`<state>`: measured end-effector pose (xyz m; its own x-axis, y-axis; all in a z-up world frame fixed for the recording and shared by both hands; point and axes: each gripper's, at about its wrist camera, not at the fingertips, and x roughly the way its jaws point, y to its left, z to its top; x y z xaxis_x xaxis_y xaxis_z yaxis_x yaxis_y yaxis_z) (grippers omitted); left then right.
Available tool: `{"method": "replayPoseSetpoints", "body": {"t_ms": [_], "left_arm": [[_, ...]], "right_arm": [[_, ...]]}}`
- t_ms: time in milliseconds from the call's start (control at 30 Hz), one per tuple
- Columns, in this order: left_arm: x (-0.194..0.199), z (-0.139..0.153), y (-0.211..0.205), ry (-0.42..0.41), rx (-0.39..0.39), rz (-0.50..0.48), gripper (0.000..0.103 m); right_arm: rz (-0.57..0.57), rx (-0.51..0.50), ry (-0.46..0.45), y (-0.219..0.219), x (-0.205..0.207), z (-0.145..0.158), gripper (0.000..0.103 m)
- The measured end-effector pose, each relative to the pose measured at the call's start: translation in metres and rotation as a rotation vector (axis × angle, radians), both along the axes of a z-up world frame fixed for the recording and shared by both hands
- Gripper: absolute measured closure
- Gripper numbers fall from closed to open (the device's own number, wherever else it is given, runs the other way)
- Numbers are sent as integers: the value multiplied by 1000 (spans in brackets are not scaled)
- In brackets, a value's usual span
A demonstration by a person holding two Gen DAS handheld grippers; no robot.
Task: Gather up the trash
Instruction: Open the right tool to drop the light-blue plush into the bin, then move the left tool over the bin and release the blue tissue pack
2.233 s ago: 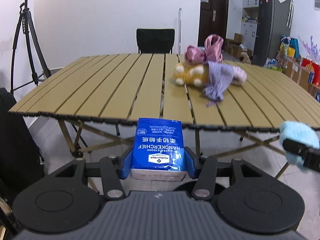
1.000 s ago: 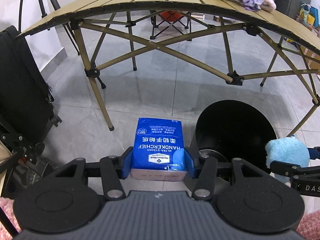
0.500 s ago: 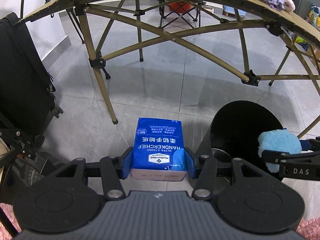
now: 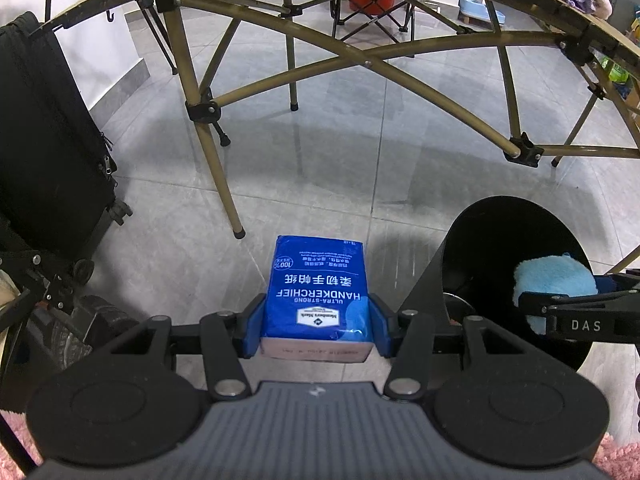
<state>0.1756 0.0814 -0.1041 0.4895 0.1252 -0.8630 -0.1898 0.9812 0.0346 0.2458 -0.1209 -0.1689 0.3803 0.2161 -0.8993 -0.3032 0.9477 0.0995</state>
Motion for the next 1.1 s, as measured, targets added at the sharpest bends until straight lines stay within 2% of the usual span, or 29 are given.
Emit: {"method": "replayPoseSetpoints", "body": {"t_ms": [133, 233, 300, 333, 367, 800, 1100], "left_arm": [[0, 0, 0, -1, 0, 0, 50], [0, 0, 0, -1, 0, 0, 50], [0, 0, 0, -2, 0, -1, 50], [0, 0, 0, -2, 0, 0, 50], [0, 0, 0, -2, 0, -1, 50], [-4, 9, -10, -25, 18, -22, 50], [-2, 25, -40, -58, 27, -71, 50]], "right_arm": [[-9, -4, 16, 1, 4, -4, 30], [-13, -8, 26, 1, 6, -6, 23], [-23, -2, 31, 0, 8, -7, 7], [-26, -3, 30, 0, 8, -7, 1], [-29, -7, 25, -1, 8, -7, 0], [-48, -4, 12, -8, 5, 1, 0], [-86, 21, -24, -29, 0, 16, 0]]}}
